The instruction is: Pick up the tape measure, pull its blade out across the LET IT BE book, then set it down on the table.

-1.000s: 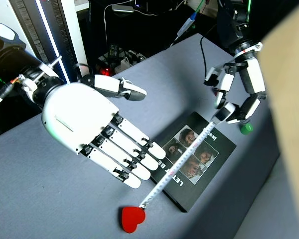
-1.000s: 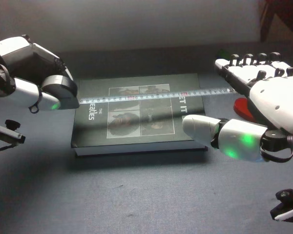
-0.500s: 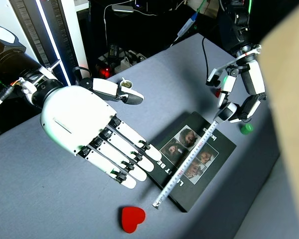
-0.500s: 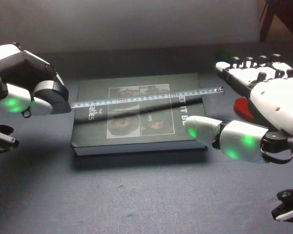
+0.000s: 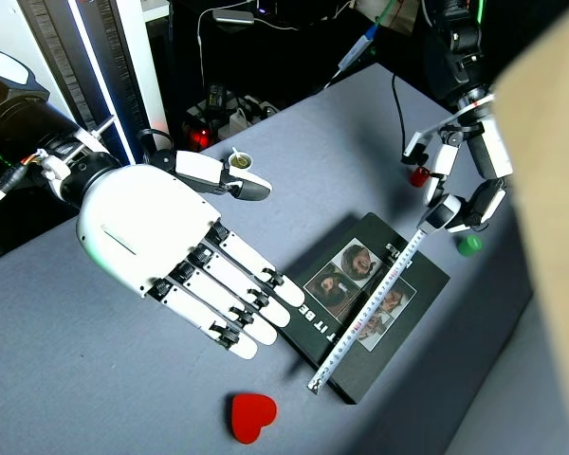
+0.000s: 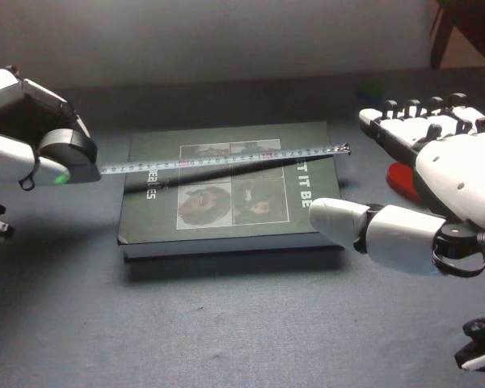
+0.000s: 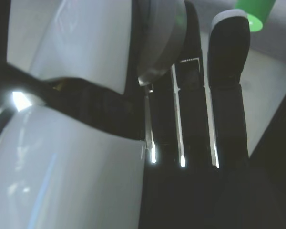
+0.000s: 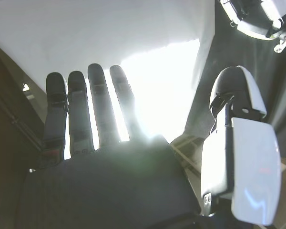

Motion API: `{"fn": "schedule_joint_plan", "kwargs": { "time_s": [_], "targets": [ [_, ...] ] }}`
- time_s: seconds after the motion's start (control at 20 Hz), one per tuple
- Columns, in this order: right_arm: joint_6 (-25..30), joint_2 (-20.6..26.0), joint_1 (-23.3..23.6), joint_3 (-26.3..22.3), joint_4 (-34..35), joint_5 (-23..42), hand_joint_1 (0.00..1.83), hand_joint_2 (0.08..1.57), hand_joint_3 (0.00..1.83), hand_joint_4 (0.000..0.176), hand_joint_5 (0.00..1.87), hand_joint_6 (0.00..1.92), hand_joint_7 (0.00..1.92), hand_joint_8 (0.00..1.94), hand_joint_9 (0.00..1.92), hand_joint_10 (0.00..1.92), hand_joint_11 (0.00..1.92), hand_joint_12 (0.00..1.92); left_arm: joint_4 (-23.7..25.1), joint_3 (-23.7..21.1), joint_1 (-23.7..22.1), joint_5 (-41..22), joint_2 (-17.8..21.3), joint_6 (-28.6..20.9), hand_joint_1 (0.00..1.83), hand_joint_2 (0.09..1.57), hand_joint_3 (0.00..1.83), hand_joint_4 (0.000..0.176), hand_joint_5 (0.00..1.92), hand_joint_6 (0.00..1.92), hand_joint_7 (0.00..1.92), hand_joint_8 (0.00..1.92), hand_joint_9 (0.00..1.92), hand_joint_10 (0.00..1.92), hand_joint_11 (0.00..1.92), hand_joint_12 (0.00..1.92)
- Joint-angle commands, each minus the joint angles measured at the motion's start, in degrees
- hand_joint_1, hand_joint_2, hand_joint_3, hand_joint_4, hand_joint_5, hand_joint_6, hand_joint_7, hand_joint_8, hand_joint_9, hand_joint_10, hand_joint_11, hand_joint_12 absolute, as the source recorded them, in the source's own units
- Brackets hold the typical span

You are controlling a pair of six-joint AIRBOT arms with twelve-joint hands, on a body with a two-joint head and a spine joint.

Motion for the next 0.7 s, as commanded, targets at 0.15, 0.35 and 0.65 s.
{"fn": "schedule_joint_plan", "kwargs": {
  "time_s": [0.15,0.35,0.65],
  "targets": [
    [-0.63,-0.15,-0.49,-0.02,-4.68,-4.37,0.00,1.02,0.01,0.000,0.14,0.00,0.17,0.00,0.14,0.00,0.00,0.59,0.61,1.60,0.42,-7.11,-0.26,-2.28,1.50,1.06,0.00,0.000,0.94,0.90,1.10,0.58,1.13,0.77,0.93,1.41],
    [-3.89,-0.17,-2.33,-0.25,-4.68,-3.03,0.00,1.02,0.01,0.000,0.15,0.00,0.17,0.00,0.14,0.00,0.00,0.61,0.61,2.60,1.21,-8.29,-0.47,-3.26,1.50,1.06,0.00,0.000,0.93,0.90,1.10,0.58,1.12,0.78,0.94,1.40],
    [-4.49,-0.24,-4.44,-3.72,-6.01,-3.34,0.00,1.03,0.00,0.000,0.16,0.00,0.19,0.00,0.16,0.00,0.00,0.67,1.84,3.77,2.78,-10.15,-0.76,-5.17,1.50,1.06,0.00,0.000,0.93,0.89,1.10,0.58,1.13,0.77,0.93,1.41]
  ]
}}
